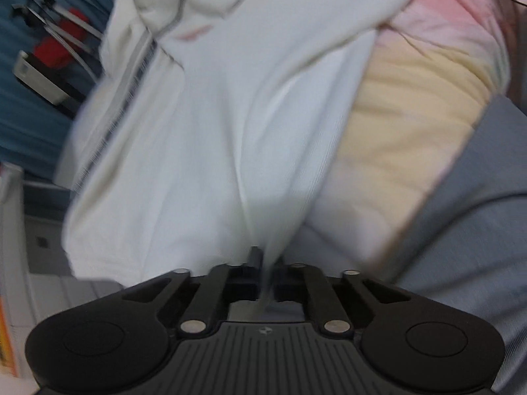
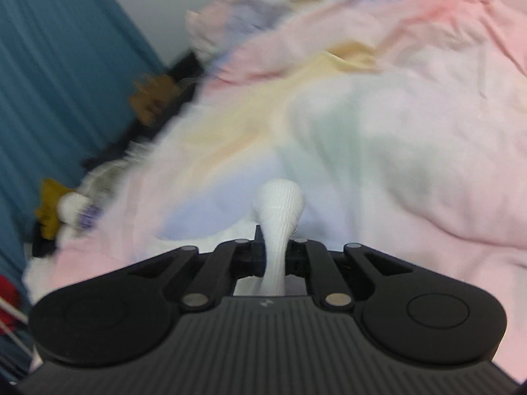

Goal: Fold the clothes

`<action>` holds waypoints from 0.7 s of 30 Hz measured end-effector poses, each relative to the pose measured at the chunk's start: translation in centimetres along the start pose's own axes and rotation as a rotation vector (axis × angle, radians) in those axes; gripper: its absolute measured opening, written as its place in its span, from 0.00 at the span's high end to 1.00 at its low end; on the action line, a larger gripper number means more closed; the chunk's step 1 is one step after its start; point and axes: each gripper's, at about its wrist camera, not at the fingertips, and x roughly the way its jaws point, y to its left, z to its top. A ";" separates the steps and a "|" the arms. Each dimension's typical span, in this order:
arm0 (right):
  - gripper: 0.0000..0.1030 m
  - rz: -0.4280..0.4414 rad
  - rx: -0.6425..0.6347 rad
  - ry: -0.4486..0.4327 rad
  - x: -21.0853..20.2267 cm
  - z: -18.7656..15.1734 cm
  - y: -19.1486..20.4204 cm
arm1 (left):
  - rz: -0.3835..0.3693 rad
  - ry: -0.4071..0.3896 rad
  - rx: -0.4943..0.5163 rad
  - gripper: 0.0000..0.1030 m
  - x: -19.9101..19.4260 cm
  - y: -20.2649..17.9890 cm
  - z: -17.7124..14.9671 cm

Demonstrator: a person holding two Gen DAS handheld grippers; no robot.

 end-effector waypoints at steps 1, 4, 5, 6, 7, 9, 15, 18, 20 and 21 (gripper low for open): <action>0.93 -0.028 -0.004 0.021 0.6 -0.3 -0.4 | -0.017 0.012 0.002 0.96 0.1 -0.2 -0.4; 0.93 -0.078 -0.043 0.056 1.8 -1.1 -1.0 | -0.028 0.006 0.000 0.95 0.7 -0.1 -1.2; 0.92 -0.080 -0.065 0.054 1.8 -1.3 -0.8 | -0.030 -0.002 -0.012 0.94 0.6 0.1 -1.3; 0.92 -0.084 -0.084 0.050 1.7 -1.4 -0.5 | -0.032 -0.012 -0.023 0.93 0.5 0.3 -1.3; 0.90 -0.086 -0.097 0.047 1.4 -1.4 -0.3 | -0.034 -0.028 -0.032 0.88 0.2 0.4 -1.4; 0.89 -0.088 -0.093 0.039 0.4 -1.2 0.2 | -0.039 -0.060 -0.055 0.78 -0.4 0.5 -1.7; 0.63 -0.142 -0.212 -0.136 -5.1 -0.6 3.8 | -0.040 -0.274 -0.168 0.36 -4.8 1.9 -0.6; 0.37 -0.099 -0.272 -0.235 -8.2 -0.8 5.7 | 0.025 -0.393 -0.219 0.21 -5.7 3.8 2.6; 0.29 -0.051 -0.317 -0.273 -10.1 -1.4 6.9 | 0.081 -0.448 -0.264 0.19 -5.3 5.3 5.1; 0.29 -0.028 -0.339 -0.285 -11.0 -1.7 7.5 | 0.106 -0.462 -0.287 0.19 -4.8 6.1 6.9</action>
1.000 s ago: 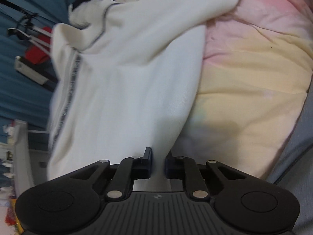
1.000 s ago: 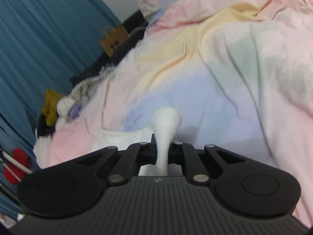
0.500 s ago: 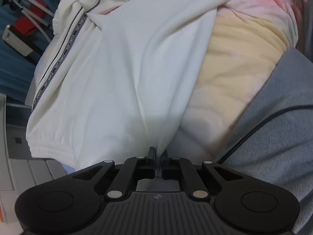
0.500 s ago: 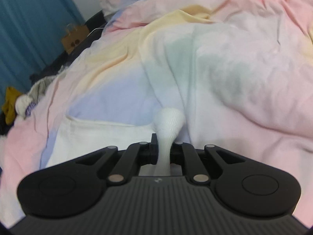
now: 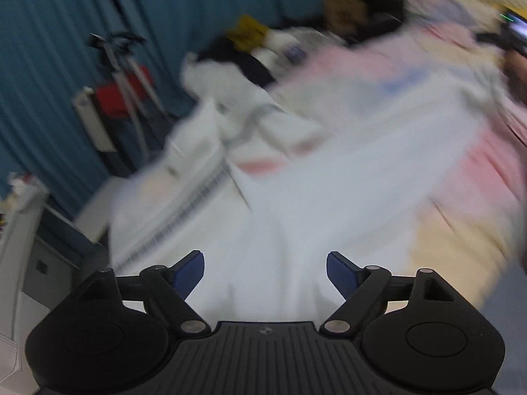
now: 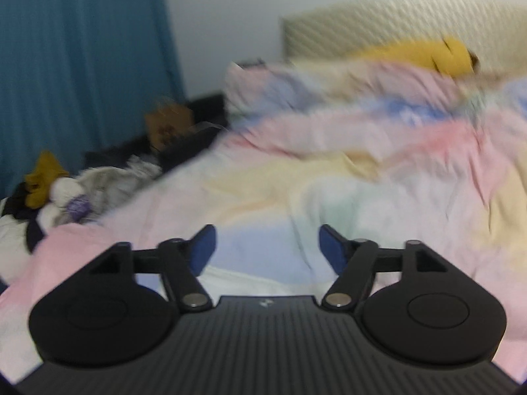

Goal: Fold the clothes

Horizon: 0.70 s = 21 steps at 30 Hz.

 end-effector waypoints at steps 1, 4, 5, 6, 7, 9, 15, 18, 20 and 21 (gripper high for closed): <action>0.29 0.023 -0.019 -0.017 -0.9 0.1 0.6 | 0.027 -0.016 -0.018 0.18 1.4 0.2 1.5; 0.29 0.130 -0.043 0.008 -2.6 0.0 2.3 | 0.075 -0.025 -0.039 0.18 6.6 1.1 5.9; 0.29 0.165 -0.046 0.035 -2.9 -0.4 2.9 | 0.088 -0.022 -0.038 0.18 8.5 1.4 7.4; 0.29 0.202 -0.051 0.064 -3.2 -0.8 3.6 | 0.106 -0.012 -0.014 0.18 10.4 1.6 9.1; 0.29 0.243 -0.061 0.100 -3.2 -1.4 4.4 | 0.119 -0.012 0.007 0.18 12.3 1.9 10.7; 0.29 0.304 -0.095 0.164 -3.2 -2.8 6.0 | 0.144 -0.011 0.047 0.18 16.1 2.5 14.1; 0.29 0.449 -0.139 0.328 -3.2 -7.6 11.3 | 0.205 0.047 0.043 0.18 28.2 4.7 22.5; 0.29 0.558 -0.199 0.323 -4.2 -9.1 13.5 | 0.218 0.121 0.028 0.24 34.3 5.5 25.0; 0.29 0.553 -0.239 0.310 -4.1 -10.1 14.6 | 0.239 0.184 0.027 0.32 38.2 5.6 25.8; 0.29 0.553 -0.256 0.311 -3.9 -10.6 15.0 | 0.242 0.212 0.020 0.33 39.7 5.7 25.9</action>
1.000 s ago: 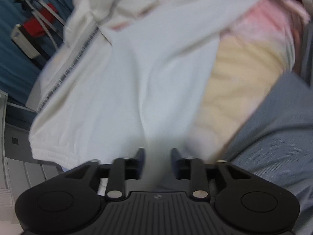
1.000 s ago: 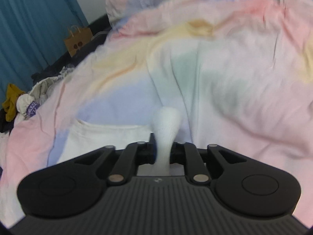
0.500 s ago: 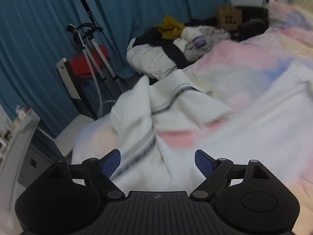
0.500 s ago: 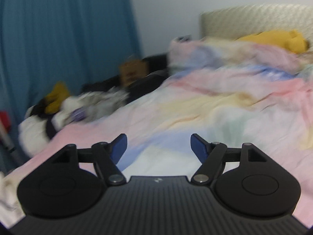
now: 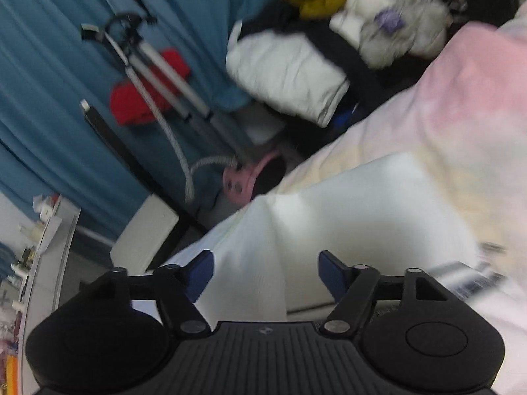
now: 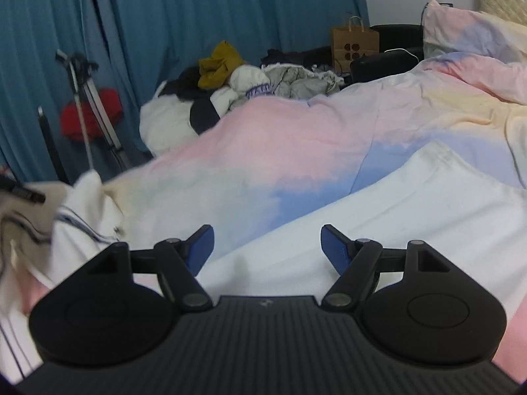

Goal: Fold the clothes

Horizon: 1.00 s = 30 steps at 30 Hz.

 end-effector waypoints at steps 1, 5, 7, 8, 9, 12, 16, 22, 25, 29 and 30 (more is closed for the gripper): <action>0.29 0.008 -0.002 0.019 0.7 -0.2 0.1 | 0.003 0.027 -0.003 0.46 1.3 -0.2 0.3; 0.29 0.000 -0.036 0.019 1.9 -0.4 0.3 | 0.027 0.041 0.011 0.97 2.2 -0.9 0.0; 0.29 0.002 -0.066 -0.011 1.9 -0.5 0.9 | 0.011 -0.034 -0.023 0.97 -0.7 -0.5 -0.7; 0.29 0.013 -0.067 -0.018 1.7 -0.6 0.9 | -0.003 -0.072 -0.047 0.98 -2.5 -0.2 -1.2; 0.29 0.024 -0.068 -0.024 1.4 -0.6 1.0 | -0.024 -0.122 -0.073 0.98 -4.7 0.1 -1.9; 0.29 0.065 -0.070 -0.036 0.8 -0.7 1.2 | -0.080 -0.261 -0.109 0.98 -11.9 0.5 -5.1; 0.29 0.124 -0.099 -0.064 -0.8 -1.0 1.9 | -0.156 -0.402 -0.118 0.98 -21.3 -0.1 -11.4; 0.29 0.268 -0.082 -0.016 -2.6 -1.5 3.0 | -0.271 -0.427 -0.120 0.97 -29.0 -4.4 -23.7; 0.28 0.390 0.071 0.102 -1.9 -1.7 2.0 | -0.316 -0.340 -0.129 0.97 -29.2 -7.0 -29.5; 0.27 0.596 0.281 0.276 0.2 -2.4 1.2 | -0.388 -0.169 -0.125 0.97 -26.6 -9.4 -33.6; 0.27 0.623 0.305 0.301 0.6 -2.6 1.2 | -0.401 -0.136 -0.120 0.97 -26.1 -9.8 -34.1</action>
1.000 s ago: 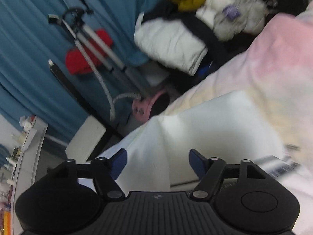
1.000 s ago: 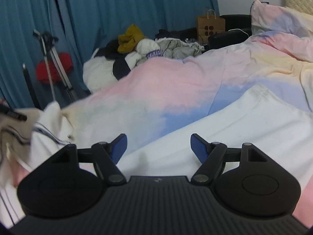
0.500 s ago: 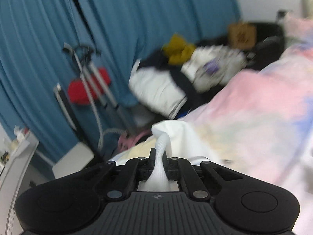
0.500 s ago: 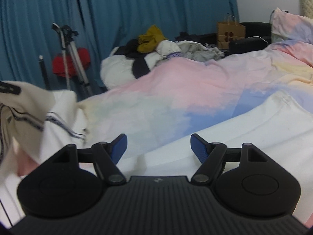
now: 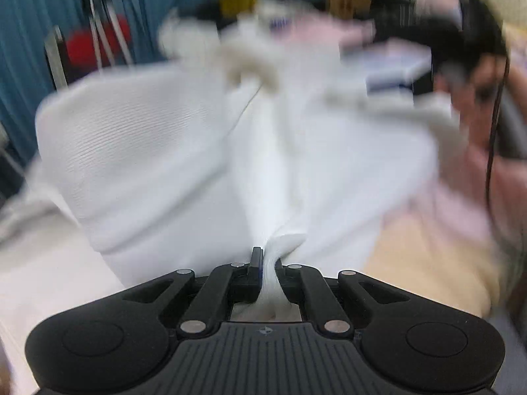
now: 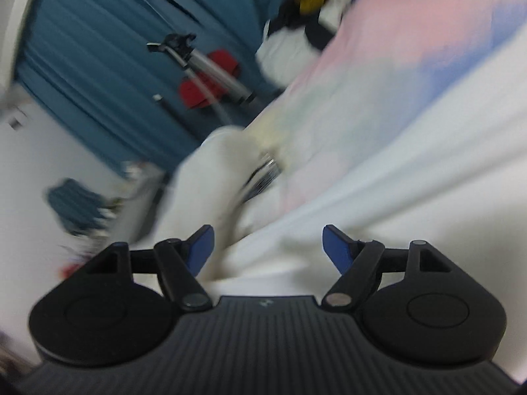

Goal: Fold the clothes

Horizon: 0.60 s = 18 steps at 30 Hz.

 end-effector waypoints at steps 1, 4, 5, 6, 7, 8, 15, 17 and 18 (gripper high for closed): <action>0.27 0.003 0.000 0.010 0.3 0.0 0.0 | -0.011 0.033 -0.003 0.97 0.6 -0.2 -0.7; 0.27 0.006 -0.046 0.023 1.5 0.1 0.8 | -0.028 0.058 -0.032 0.96 0.9 -0.4 -1.1; 0.27 0.011 -0.069 0.022 1.9 0.2 1.2 | -0.034 0.059 -0.055 0.96 1.0 -0.3 -1.3; 0.27 0.014 -0.098 0.016 2.4 0.4 1.6 | -0.040 0.060 -0.079 0.96 1.1 -0.2 -1.5; 0.27 0.008 -0.125 0.004 2.9 0.5 2.1 | -0.044 0.061 -0.098 0.96 1.1 -0.2 -1.6; 0.27 -0.001 -0.154 -0.011 3.5 0.6 2.5 | -0.039 0.061 -0.096 0.96 1.2 -0.4 -1.8; 0.35 -0.044 -0.369 -0.014 7.9 0.1 5.4 | -0.038 0.046 -0.082 0.96 1.3 -0.7 -1.2; 0.57 -0.057 -0.401 -0.014 8.0 -0.2 5.6 | -0.049 0.040 -0.093 0.96 1.3 -0.6 -1.1; 0.66 -0.069 -0.410 -0.015 8.0 -0.2 5.6 | -0.054 0.035 -0.096 0.96 1.3 -0.6 -1.1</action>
